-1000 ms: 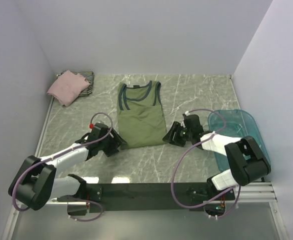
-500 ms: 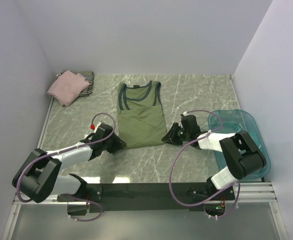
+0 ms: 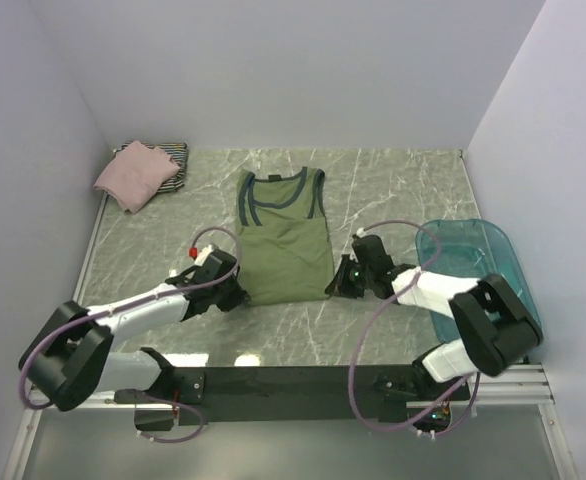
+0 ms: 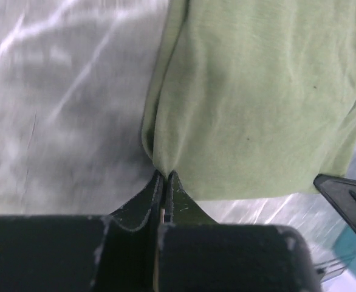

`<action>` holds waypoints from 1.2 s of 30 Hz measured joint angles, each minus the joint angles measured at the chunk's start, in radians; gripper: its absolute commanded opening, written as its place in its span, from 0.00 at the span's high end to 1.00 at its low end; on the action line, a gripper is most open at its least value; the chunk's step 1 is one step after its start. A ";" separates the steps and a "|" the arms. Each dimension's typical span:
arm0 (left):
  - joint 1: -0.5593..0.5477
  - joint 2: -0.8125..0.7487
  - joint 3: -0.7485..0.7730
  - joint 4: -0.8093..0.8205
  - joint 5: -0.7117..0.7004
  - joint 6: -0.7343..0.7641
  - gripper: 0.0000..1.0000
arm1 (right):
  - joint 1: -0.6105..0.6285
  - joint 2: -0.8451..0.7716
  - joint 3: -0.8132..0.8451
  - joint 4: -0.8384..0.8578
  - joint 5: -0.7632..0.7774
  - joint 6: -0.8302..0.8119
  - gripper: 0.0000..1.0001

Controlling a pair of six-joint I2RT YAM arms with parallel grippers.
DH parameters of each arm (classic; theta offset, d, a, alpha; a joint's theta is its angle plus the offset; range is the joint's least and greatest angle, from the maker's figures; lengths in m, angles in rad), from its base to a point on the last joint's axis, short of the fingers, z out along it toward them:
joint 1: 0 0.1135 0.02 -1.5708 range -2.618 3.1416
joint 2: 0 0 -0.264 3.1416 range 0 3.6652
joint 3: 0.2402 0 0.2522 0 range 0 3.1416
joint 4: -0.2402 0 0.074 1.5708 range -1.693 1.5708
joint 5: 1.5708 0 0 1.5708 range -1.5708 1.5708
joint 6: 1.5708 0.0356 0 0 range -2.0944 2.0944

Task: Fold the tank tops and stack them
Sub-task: Fold the tank top

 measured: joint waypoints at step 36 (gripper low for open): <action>-0.169 -0.299 0.341 -0.491 -0.275 -0.051 0.99 | 0.265 -0.380 0.354 -0.611 0.278 -0.014 1.00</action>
